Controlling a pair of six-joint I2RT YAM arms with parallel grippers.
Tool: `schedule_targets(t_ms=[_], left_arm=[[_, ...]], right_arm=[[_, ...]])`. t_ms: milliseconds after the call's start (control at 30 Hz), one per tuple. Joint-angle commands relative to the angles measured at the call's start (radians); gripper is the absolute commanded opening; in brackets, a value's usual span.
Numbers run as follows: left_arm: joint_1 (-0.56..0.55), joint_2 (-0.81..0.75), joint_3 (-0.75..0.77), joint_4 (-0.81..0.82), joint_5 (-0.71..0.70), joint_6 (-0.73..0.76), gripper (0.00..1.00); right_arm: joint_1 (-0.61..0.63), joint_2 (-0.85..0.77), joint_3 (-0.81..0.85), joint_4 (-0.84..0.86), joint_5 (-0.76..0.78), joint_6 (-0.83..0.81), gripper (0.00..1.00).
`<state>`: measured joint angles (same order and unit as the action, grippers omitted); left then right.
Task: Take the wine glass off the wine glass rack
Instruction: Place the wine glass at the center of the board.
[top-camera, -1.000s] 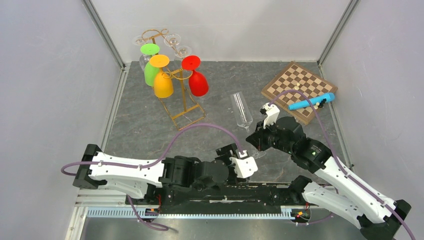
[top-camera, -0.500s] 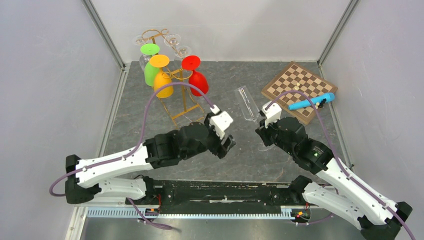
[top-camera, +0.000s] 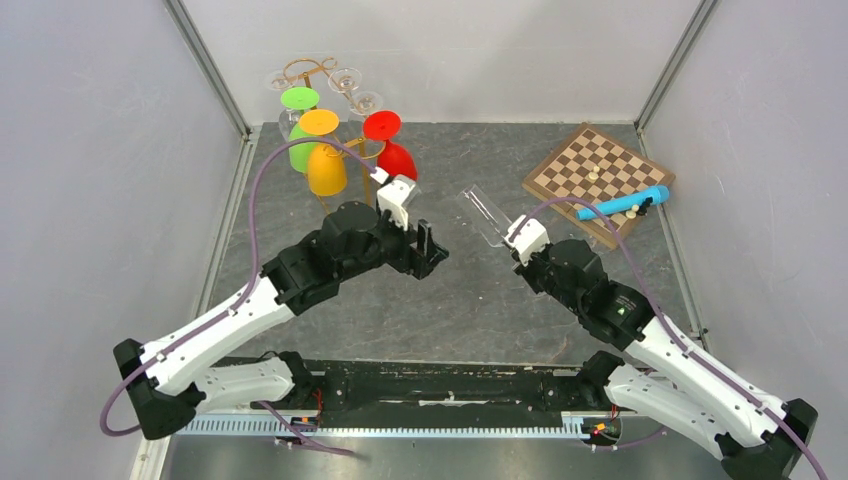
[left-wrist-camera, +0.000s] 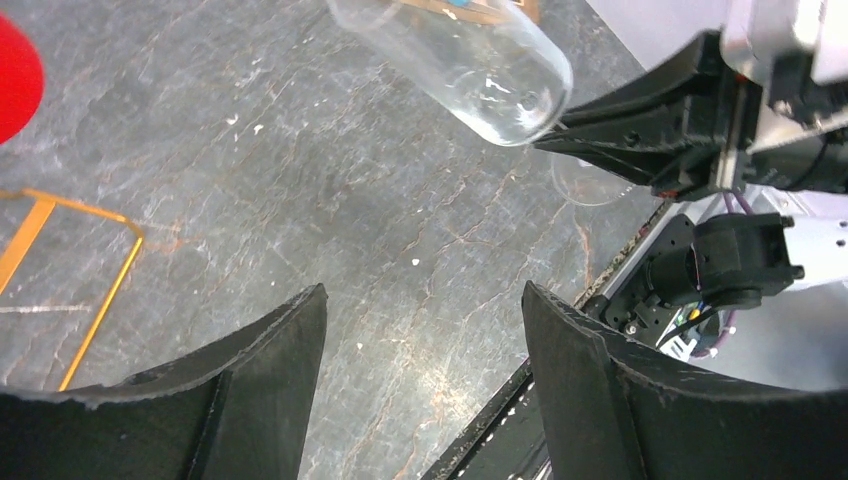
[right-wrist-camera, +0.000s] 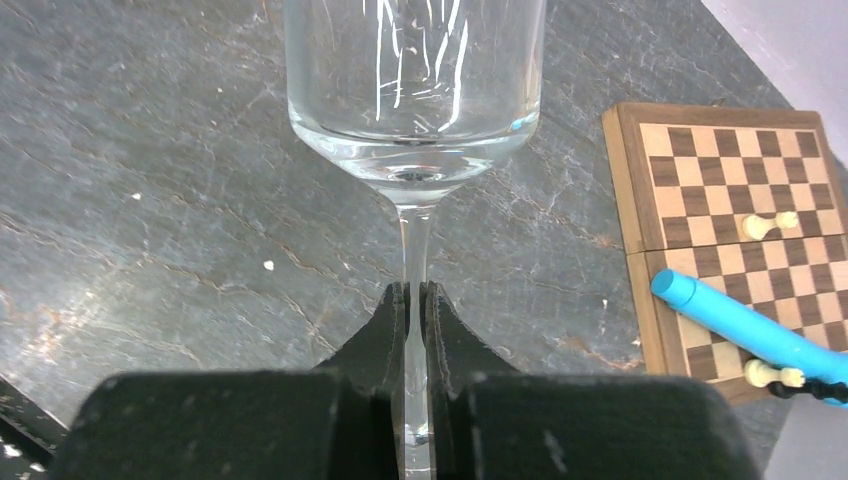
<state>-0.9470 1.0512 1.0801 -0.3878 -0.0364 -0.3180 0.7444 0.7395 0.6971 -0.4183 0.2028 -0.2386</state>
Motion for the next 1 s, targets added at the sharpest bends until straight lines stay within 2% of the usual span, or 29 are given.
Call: schedule_targets(t_ms=[0, 100, 233, 367, 633, 967], left_arm=[[0.095, -0.047, -0.022, -0.017, 0.118, -0.133, 0.77], [0.179, -0.069, -0.035, -0.039, 0.164, -0.175, 0.77], [0.289, -0.061, -0.042, -0.061, 0.297, -0.241, 0.77], [0.35, -0.044, -0.065, -0.054, 0.391, -0.289, 0.76], [0.421, -0.036, -0.118, -0.036, 0.535, -0.365, 0.74], [0.446, -0.066, -0.168, -0.064, 0.575, -0.41, 0.72]], right_arm=[[0.001, -0.005, -0.013, 0.098, 0.012, -0.104, 0.0], [0.001, -0.012, -0.038, 0.111, 0.0, -0.145, 0.0], [0.001, -0.047, -0.078, 0.146, -0.047, -0.221, 0.0], [0.001, -0.079, -0.1, 0.162, -0.114, -0.305, 0.0], [0.003, -0.081, -0.088, 0.146, -0.199, -0.384, 0.0], [0.003, -0.099, -0.088, 0.136, -0.328, -0.49, 0.0]])
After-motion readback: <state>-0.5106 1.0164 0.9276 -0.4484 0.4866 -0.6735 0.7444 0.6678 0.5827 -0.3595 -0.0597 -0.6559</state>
